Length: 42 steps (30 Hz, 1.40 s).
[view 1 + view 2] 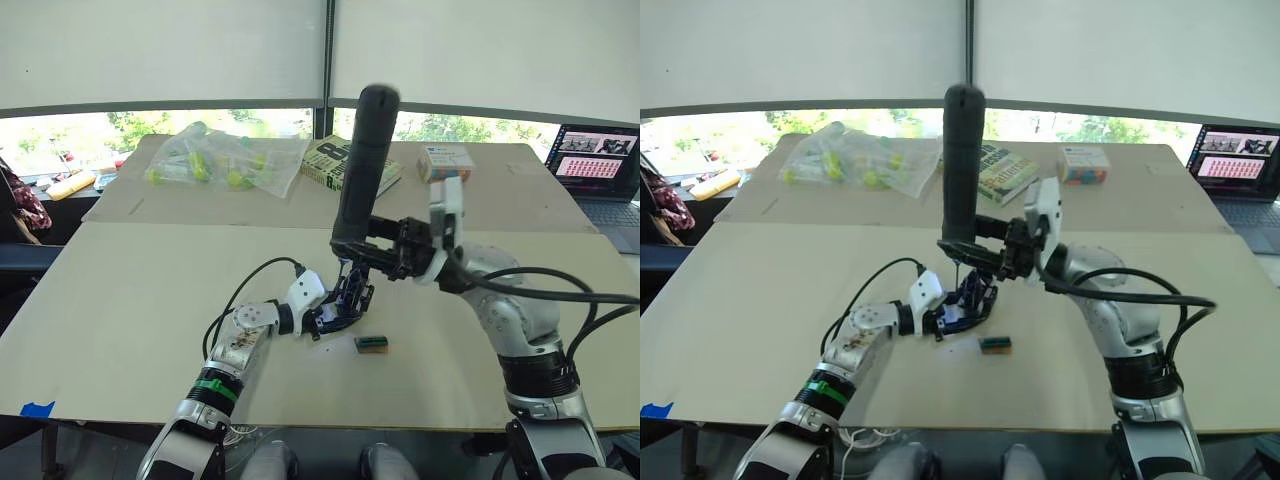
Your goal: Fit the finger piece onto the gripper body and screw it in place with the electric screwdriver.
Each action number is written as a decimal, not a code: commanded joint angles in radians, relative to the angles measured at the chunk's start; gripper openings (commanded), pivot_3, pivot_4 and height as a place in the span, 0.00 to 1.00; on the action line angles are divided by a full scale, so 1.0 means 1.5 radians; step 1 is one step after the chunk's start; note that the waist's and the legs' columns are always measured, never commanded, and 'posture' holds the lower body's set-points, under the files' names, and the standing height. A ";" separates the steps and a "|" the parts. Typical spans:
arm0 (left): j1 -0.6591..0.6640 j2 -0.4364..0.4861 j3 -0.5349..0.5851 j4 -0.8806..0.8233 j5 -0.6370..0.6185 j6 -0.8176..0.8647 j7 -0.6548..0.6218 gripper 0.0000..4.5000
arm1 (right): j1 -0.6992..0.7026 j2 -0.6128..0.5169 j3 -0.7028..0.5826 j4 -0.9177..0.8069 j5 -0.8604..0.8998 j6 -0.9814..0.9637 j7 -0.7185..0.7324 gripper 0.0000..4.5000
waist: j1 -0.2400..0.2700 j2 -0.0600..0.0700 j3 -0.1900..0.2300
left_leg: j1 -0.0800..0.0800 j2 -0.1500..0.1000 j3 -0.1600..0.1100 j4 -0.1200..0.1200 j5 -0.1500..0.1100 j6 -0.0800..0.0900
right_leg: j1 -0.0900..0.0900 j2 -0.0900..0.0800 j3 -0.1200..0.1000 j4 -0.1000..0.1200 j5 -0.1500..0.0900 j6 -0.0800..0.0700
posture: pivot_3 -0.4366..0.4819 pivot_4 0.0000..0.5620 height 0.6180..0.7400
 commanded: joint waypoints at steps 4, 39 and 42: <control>0.020 0.001 -0.021 0.049 0.023 0.007 0.023 0.51 | -0.019 -0.018 -0.043 -0.061 0.066 0.012 0.037 0.43 | 0.002 0.000 0.000 | 0.000 0.000 0.000 0.000 0.000 0.000 | 0.000 -0.001 0.000 0.000 0.000 0.000 | 0.48 0.27 1.00; 0.333 0.346 0.271 -0.352 -0.308 -0.014 -0.268 0.99 | -0.248 -0.486 0.278 0.507 -0.343 0.274 0.240 0.43 | -0.023 0.013 0.015 | -0.011 0.000 0.007 -0.003 0.000 0.000 | -0.017 -0.001 0.001 0.000 0.000 -0.003 | 0.48 0.27 1.00; 0.347 0.341 0.273 -0.370 -0.313 -0.001 -0.252 0.99 | -0.241 -0.463 0.319 0.552 -0.419 0.230 0.246 0.43 | -0.018 0.013 0.015 | -0.015 0.000 0.008 -0.002 0.000 -0.001 | -0.021 0.000 0.000 0.002 0.000 -0.001 | 0.48 0.27 1.00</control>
